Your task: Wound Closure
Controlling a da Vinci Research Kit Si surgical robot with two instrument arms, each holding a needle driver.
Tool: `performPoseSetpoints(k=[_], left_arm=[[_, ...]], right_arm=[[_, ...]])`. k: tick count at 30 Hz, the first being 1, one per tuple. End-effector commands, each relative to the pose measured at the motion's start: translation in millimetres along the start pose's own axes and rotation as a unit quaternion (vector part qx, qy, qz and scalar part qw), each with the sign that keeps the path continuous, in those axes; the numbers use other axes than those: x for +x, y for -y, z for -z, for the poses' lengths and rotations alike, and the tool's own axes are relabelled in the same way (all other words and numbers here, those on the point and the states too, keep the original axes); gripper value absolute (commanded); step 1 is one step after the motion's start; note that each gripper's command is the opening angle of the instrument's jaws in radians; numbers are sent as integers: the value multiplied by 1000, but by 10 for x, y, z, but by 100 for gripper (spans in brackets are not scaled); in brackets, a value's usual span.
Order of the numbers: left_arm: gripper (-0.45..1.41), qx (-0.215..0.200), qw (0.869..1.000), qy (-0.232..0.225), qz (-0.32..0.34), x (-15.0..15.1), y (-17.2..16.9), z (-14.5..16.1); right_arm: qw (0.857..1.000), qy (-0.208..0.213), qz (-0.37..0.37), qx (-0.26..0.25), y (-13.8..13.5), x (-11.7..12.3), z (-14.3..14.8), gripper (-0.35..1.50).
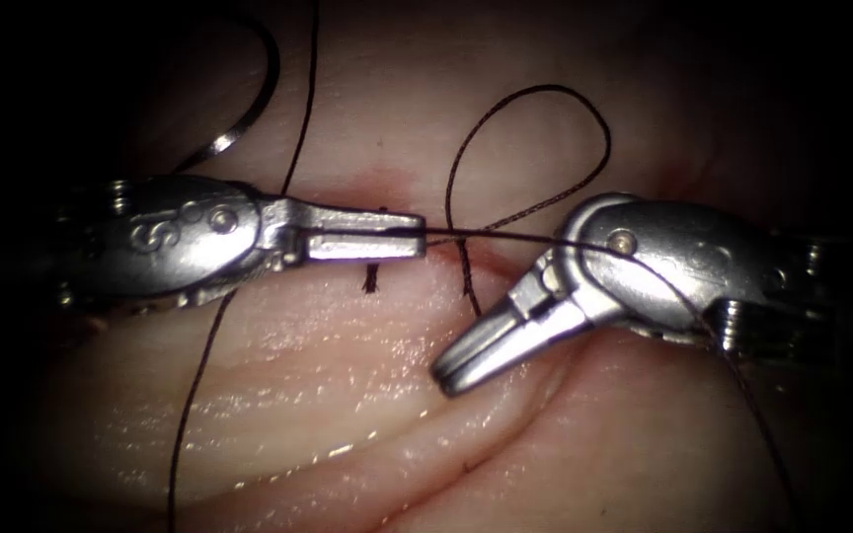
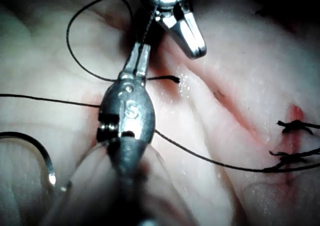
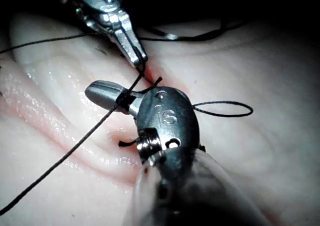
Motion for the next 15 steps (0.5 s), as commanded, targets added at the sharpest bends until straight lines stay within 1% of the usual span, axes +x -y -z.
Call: performPoseSetpoints(k=[1, 3, 5, 7, 8, 9, 10, 11, 12, 13, 14, 15], left_arm=[[-45, 1, 1000, 0, 0, -3, 0, -6], [-45, 2, 1000, 1, 1, 0, -4, -5], [-45, 7, 1000, -6, 4, 6, -7, -3], [-45, 13, 1000, -13, 11, 19, -13, 0], [-45, 13, 1000, -13, 11, 19, -13, 0], [-45, 20, 1000, -22, 11, 29, -17, 2], [-45, 20, 1000, -22, 11, 29, -17, 2], [-45, 25, 999, -26, 14, 34, -20, 3], [-45, 29, 999, -37, 16, 46, -26, 4], [-45, 30, 999, -42, 18, 50, -29, 4], [-45, 30, 999, -42, 18, 50, -29, 4], [-45, 29, 998, -46, 16, 57, -38, 2]], right_arm=[[1000, 7, 2, -11, -3, -9, 2, -35], [1000, 16, 6, -24, 0, -18, 4, -35], [998, 25, -12, -49, 2, -31, 6, -35], [993, 7, -55, -108, 4, -49, 13, -35], [993, 7, -55, -108, 4, -49, 13, -35], [986, 1, -70, -153, 6, -57, 16, -35], [986, 1, -70, -153, 6, -57, 16, -35], [982, -3, -76, -174, 7, -59, 18, -35], [970, -25, -97, -222, 8, -62, 20, -35], [962, -44, -109, -248, 9, -62, 21, -35], [962, -44, -109, -248, 9, -62, 21, -35], [953, -78, -120, -268, 8, -62, 22, -35]])
